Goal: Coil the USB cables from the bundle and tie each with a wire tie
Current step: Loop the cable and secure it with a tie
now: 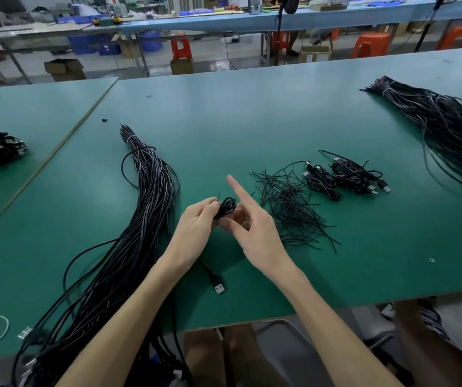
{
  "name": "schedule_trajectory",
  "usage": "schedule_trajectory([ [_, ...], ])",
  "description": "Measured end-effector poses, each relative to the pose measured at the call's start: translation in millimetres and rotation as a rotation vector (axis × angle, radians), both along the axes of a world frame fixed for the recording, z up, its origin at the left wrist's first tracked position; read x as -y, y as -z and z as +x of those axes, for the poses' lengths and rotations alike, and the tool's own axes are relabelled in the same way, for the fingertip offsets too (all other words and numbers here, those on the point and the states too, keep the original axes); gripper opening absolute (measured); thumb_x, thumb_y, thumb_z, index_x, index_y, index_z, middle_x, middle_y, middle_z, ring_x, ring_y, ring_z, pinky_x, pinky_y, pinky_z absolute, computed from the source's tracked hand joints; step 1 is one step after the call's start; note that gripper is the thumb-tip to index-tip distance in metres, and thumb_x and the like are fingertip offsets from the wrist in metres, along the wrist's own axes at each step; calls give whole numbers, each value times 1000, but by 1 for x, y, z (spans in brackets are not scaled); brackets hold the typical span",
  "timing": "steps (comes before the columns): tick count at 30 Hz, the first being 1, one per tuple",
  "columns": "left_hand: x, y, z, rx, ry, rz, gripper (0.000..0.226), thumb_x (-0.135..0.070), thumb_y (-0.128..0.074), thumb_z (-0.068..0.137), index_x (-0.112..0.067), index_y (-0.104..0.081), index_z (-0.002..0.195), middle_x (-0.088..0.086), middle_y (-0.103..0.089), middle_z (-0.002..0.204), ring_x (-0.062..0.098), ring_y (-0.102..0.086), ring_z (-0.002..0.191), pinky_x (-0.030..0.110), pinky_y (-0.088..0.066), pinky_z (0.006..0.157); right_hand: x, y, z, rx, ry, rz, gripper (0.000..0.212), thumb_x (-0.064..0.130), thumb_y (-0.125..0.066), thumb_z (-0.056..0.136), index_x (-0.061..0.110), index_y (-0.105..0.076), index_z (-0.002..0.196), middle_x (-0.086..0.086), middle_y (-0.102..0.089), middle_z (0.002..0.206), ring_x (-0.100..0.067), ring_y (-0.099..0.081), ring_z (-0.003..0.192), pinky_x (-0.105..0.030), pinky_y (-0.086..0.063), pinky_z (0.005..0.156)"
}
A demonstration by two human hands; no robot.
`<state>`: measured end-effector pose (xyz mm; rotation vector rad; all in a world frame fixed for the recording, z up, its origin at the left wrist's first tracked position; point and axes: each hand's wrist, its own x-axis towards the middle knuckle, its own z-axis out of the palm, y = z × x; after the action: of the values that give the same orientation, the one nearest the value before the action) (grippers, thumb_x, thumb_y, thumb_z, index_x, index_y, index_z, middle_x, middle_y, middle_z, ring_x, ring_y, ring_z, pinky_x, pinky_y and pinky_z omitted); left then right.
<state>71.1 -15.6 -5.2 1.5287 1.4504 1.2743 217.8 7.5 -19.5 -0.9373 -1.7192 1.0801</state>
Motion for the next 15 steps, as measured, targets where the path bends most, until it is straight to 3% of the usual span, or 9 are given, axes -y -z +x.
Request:
schedule_trajectory([
  [2, 3, 0, -2, -138, 14, 43, 36, -26, -41, 99, -3, -37, 73, 2, -35, 66, 15, -33, 64, 34, -28, 60, 1, -2, 1, -11, -89, -11, 77, -6, -63, 95, 40, -43, 154, 2, -68, 95, -6, -65, 87, -21, -54, 92],
  [4, 5, -1, -3, -213, 18, 70, 36, -26, -40, 100, -3, -43, 73, 10, -43, 66, 18, -38, 63, 39, -33, 60, 2, -3, 2, -14, -101, -47, 69, -16, -55, 92, 27, -55, 147, 0, -72, 114, -5, -70, 104, -24, -54, 101],
  [6, 7, -2, -3, -223, 26, 89, 34, -24, -40, 101, -8, -53, 74, 3, -54, 67, 15, -46, 65, 39, -38, 62, 3, -4, 2, -1, -70, -60, 54, -16, -55, 92, 15, -63, 136, 1, -73, 118, -4, -70, 107, -24, -54, 100],
  [8, 7, -3, -3, -222, 18, 96, 34, -24, -41, 103, -11, -51, 73, -9, -50, 65, 8, -43, 63, 31, -35, 61, 3, -3, 2, -3, -51, -61, 36, -6, -61, 95, 12, -68, 126, 4, -75, 113, -5, -71, 105, -25, -55, 98],
  [11, 6, -4, -1, -183, -18, 99, 41, -30, -40, 104, -1, -38, 74, -2, -35, 67, 13, -32, 64, 35, -28, 60, 3, -2, 0, 47, 6, -9, 12, 18, -69, 99, 15, -72, 110, 5, -74, 96, -10, -69, 88, -27, -56, 82],
  [13, 5, -3, -2, -152, -21, 94, 43, -30, -40, 106, 0, -38, 75, 2, -35, 69, 18, -32, 67, 44, -30, 62, 4, 0, -3, 140, 86, 107, 13, 26, -69, 99, 14, -71, 100, 6, -65, 87, -12, -60, 77, -24, -49, 72],
  [15, 5, -2, -2, -131, -19, 80, 43, -27, -40, 109, 2, -40, 78, 3, -39, 71, 21, -35, 69, 53, -35, 66, 5, 2, -5, 232, 163, 218, 17, 30, -67, 100, 13, -71, 98, 9, -53, 89, -9, -53, 76, -17, -43, 72],
])
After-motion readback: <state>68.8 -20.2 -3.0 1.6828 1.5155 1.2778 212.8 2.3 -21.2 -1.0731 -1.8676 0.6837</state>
